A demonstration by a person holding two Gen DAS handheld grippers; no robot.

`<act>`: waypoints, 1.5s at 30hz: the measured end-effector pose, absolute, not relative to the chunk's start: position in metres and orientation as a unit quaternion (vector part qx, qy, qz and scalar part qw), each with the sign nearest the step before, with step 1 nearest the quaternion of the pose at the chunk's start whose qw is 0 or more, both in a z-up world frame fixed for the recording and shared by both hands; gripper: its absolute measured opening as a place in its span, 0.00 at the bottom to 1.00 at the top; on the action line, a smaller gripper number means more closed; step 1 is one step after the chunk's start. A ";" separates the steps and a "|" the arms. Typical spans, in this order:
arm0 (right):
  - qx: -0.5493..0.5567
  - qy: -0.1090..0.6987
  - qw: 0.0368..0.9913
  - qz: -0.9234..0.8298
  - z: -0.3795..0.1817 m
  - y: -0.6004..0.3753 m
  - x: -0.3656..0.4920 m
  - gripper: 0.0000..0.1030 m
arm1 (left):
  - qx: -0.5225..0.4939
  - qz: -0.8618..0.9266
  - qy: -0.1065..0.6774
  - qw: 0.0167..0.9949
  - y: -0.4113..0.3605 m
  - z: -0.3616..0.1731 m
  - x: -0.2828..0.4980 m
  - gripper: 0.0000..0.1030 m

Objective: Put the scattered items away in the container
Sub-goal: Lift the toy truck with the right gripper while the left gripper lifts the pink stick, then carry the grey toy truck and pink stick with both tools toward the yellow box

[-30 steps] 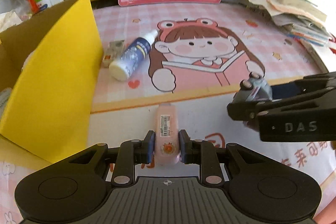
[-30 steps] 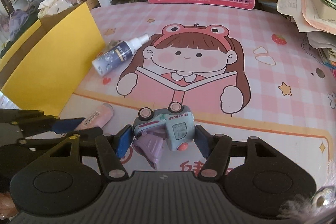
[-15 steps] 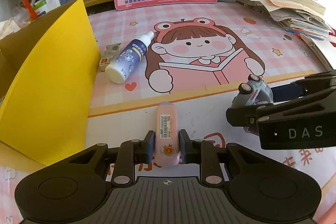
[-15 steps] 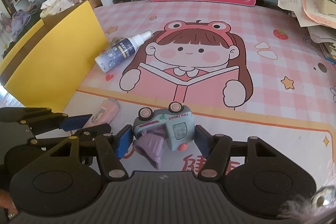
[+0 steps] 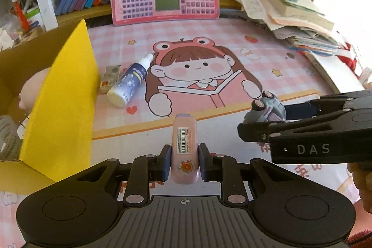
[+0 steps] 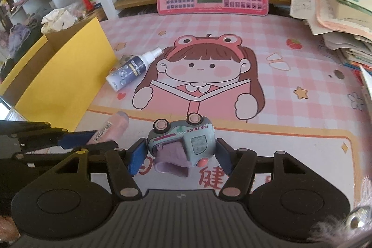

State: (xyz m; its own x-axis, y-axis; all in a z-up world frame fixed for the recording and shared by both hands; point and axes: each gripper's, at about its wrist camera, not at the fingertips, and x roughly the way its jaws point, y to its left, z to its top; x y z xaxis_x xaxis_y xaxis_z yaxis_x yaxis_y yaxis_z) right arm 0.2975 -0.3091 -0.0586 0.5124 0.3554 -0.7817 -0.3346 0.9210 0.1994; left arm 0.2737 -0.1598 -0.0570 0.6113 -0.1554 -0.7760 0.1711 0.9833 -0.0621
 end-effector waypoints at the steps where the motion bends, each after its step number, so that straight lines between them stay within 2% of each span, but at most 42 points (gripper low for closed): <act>1: 0.012 0.452 0.871 0.193 -0.057 -0.309 0.294 0.60 | 0.007 -0.096 0.430 0.898 -0.157 -0.055 0.271 0.22; 17: -0.003 0.429 0.895 0.123 -0.023 -0.277 0.208 0.60 | -0.023 -0.176 0.368 0.913 -0.104 -0.023 0.188 0.22; 33: -0.022 0.442 0.883 0.153 -0.031 -0.174 0.098 0.60 | -0.059 -0.156 0.373 0.913 -0.003 -0.029 0.082 0.22; 45: -0.057 0.442 0.868 0.219 -0.029 -0.102 0.064 0.60 | -0.085 -0.109 0.370 0.919 0.067 -0.025 0.037 0.22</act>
